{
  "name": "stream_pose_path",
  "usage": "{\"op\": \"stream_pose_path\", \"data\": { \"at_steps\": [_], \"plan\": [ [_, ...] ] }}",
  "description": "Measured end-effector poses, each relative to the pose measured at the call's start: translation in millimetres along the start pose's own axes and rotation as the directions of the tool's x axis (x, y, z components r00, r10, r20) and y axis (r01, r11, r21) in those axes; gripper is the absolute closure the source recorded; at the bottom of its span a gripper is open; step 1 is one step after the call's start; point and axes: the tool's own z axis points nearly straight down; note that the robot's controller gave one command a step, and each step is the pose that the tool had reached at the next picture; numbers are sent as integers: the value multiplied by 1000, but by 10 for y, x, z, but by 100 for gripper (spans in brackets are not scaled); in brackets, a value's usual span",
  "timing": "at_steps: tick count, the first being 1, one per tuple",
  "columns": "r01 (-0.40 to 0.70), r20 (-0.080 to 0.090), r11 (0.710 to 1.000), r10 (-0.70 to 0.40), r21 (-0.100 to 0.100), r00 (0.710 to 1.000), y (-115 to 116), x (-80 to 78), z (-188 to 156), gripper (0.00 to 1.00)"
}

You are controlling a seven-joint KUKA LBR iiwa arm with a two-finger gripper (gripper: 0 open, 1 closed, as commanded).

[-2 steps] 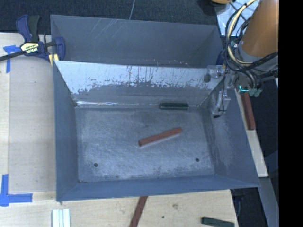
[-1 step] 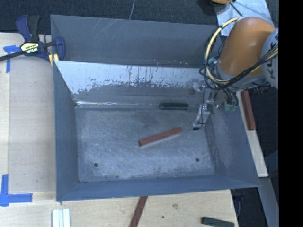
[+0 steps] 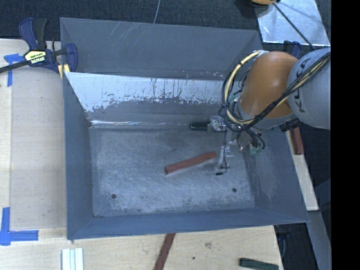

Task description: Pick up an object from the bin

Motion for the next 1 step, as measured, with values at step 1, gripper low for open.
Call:
{"op": "stream_pose_path", "data": {
  "at_steps": [1],
  "plan": [
    [73, -2, 997, -73, -1, 997, 413, -113, 268, 100]
  ]
}}
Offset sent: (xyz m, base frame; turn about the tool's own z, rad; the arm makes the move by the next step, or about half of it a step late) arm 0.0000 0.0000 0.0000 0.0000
